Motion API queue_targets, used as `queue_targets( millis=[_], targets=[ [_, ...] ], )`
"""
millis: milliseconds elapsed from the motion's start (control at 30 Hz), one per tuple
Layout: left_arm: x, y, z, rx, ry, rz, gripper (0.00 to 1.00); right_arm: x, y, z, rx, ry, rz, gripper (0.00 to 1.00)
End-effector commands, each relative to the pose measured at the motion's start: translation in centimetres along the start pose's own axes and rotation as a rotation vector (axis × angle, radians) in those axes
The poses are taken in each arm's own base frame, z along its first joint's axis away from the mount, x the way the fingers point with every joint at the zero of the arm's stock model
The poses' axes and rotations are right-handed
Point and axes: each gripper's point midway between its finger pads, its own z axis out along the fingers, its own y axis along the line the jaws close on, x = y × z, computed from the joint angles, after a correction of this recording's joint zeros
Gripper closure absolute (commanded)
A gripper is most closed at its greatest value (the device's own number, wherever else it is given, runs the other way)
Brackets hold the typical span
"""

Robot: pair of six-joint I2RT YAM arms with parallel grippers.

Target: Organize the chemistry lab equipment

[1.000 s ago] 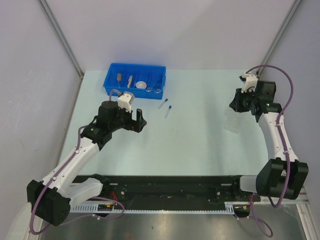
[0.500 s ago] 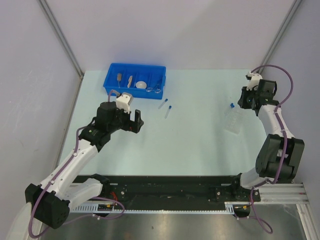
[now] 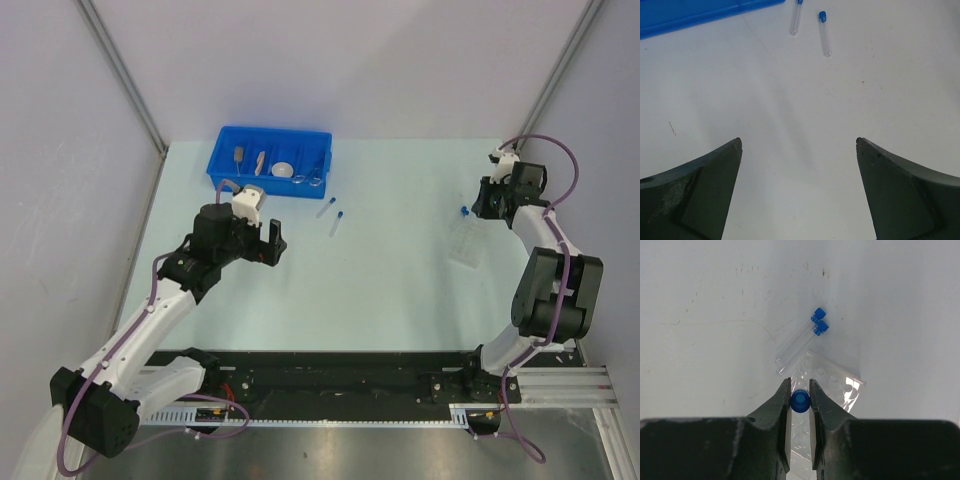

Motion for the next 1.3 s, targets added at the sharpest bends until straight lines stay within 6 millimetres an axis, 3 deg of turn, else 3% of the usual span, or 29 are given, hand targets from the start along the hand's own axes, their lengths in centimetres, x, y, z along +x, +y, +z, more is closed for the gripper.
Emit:
queue_targets(
  millis=[0, 433, 833, 1267],
  targets=[
    [-0.3, 0.3, -0.2, -0.004, -0.014, 0.056, 0.00, -1.2, -0.4, 0.9, 0.003, -0.051, 0.001, 0.95],
    [-0.3, 0.3, -0.1, -0.004, -0.013, 0.056, 0.00, 0.0, -0.4, 2.0, -0.005, -0.017, 0.016, 0.94],
    [-0.2, 0.3, -0.1, -0.005, -0.011, 0.057, 0.00, -0.6, -0.8, 2.9, 0.015, -0.026, -0.011, 0.94],
    [-0.2, 0.3, -0.1, -0.004, -0.013, 0.058, 0.00, 1.1, -0.5, 3.5, 0.021, 0.039, -0.055, 0.89]
  ],
)
